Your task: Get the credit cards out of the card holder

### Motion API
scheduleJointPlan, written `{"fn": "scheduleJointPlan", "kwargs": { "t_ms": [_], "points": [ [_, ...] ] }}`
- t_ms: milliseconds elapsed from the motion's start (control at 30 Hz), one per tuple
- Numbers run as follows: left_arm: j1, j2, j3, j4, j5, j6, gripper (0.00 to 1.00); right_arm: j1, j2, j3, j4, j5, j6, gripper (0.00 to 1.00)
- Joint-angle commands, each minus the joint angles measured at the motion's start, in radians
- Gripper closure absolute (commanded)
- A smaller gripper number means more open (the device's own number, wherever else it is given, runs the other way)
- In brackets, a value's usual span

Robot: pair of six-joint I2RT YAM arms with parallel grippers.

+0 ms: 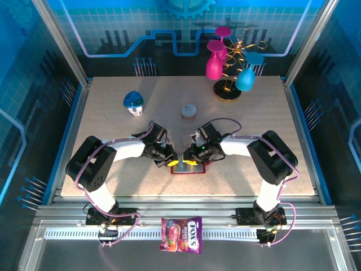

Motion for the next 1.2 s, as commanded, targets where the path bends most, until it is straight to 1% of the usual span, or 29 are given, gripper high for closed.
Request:
{"fn": "scheduleJointPlan", "kwargs": {
  "t_ms": [0,300,533,733,933,1167],
  "points": [
    [0.008,-0.011,-0.011,-0.024,0.008,0.027,0.88,0.016,0.013,0.022,-0.059,0.027,-0.027,0.69],
    [0.008,-0.012,-0.008,-0.024,0.008,0.027,0.86,0.017,0.000,0.031,-0.109,0.062,-0.048,0.69],
    [0.008,-0.045,0.002,-0.037,0.011,0.028,0.82,0.018,-0.026,0.033,-0.118,0.071,-0.051,0.69],
    [0.008,-0.057,0.000,-0.042,0.028,0.030,0.84,0.017,-0.050,0.031,-0.087,0.043,-0.037,0.69],
    [0.009,-0.039,-0.012,-0.035,0.043,0.032,0.88,0.017,-0.030,0.002,0.002,-0.014,0.008,0.69],
    [0.008,-0.020,-0.013,-0.047,0.039,0.043,0.90,0.016,-0.011,-0.008,0.017,-0.017,0.017,0.70]
  ]
}}
